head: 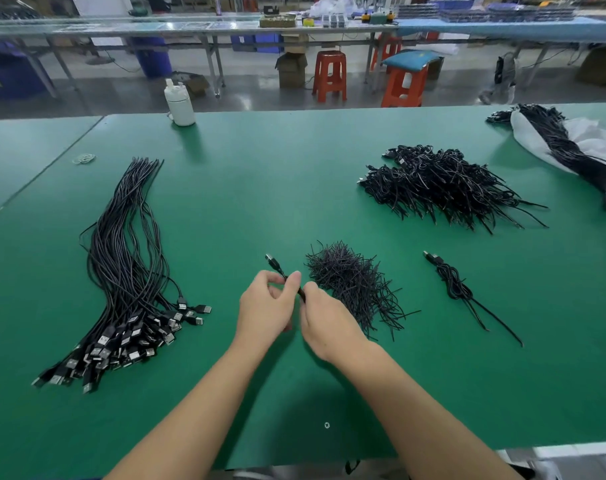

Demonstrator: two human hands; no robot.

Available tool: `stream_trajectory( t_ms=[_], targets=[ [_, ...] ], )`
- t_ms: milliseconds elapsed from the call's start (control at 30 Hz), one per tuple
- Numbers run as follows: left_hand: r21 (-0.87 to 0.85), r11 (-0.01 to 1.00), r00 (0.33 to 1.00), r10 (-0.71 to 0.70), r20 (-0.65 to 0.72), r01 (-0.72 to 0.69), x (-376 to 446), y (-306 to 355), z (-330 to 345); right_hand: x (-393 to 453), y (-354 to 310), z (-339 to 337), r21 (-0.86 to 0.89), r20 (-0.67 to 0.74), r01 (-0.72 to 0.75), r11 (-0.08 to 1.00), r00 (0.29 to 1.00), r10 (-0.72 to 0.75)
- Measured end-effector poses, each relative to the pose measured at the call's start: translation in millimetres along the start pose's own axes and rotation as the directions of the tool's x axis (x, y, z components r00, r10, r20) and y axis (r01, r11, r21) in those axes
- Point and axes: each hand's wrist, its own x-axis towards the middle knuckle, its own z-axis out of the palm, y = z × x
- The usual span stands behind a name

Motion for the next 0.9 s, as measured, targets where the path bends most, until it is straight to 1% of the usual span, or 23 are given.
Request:
stream_trajectory(
  t_ms=[100,167,233,300,367,467,567,633,733,800,833,867,900],
  targets=[
    [0.022,0.997,0.982,0.073,0.173,-0.078,5.9,-7.7,-2.7,-0.7,2.2,1.6,-0.053,0.075,0.056,0.997,0.996,-0.052],
    [0.020,0.991,0.958,0.121,0.262,-0.131,11.3,-9.2,-9.0,-1.3,4.6,0.9,0.029,0.106,0.039,0.999,0.994,-0.042],
    [-0.044,0.989,0.929,0.149,0.339,-0.142,14.1,-9.2,-15.1,-0.1,8.4,-0.5,0.129,0.133,0.006,0.992,0.991,-0.024],
    [-0.070,0.987,0.916,0.157,0.370,-0.141,16.1,-7.8,-18.6,2.7,10.9,-1.5,0.199,0.152,-0.006,0.980,0.988,-0.025],
    [-0.031,0.988,0.913,0.154,0.377,-0.154,19.1,-5.9,-19.3,4.0,10.0,-2.2,0.303,0.181,-0.030,0.952,0.983,-0.027],
    [0.048,0.980,0.911,0.161,0.380,-0.194,24.6,-1.9,-17.7,5.4,11.3,-1.8,0.476,0.245,-0.092,0.875,0.969,-0.031],
    [0.127,0.964,0.908,0.168,0.384,-0.233,29.7,2.8,-16.3,6.4,15.2,-2.5,0.617,0.276,-0.151,0.772,0.960,-0.033],
    [0.166,0.952,0.892,0.167,0.420,-0.256,32.6,6.7,-15.0,7.1,18.4,-2.1,0.640,0.263,-0.158,0.752,0.965,-0.021],
    [0.244,0.919,0.882,0.182,0.434,-0.309,36.6,12.5,-6.2,7.4,20.6,-0.1,0.595,0.195,-0.146,0.790,0.980,0.035],
    [0.294,0.886,0.875,0.210,0.435,-0.359,36.7,14.0,2.8,7.1,23.1,0.5,0.566,0.113,-0.114,0.816,0.992,0.061],
    [0.241,0.908,0.868,0.210,0.449,-0.344,37.3,12.6,7.1,7.1,25.1,0.5,0.544,0.071,-0.101,0.833,0.995,0.074],
    [0.111,0.957,0.861,0.185,0.474,-0.266,37.8,11.2,10.1,7.0,28.1,0.6,0.519,0.039,-0.106,0.848,0.994,0.101],
    [-0.038,0.990,0.861,0.137,0.489,-0.135,38.8,9.7,12.7,7.6,31.7,0.3,0.500,0.013,-0.124,0.857,0.991,0.136]
  ],
)
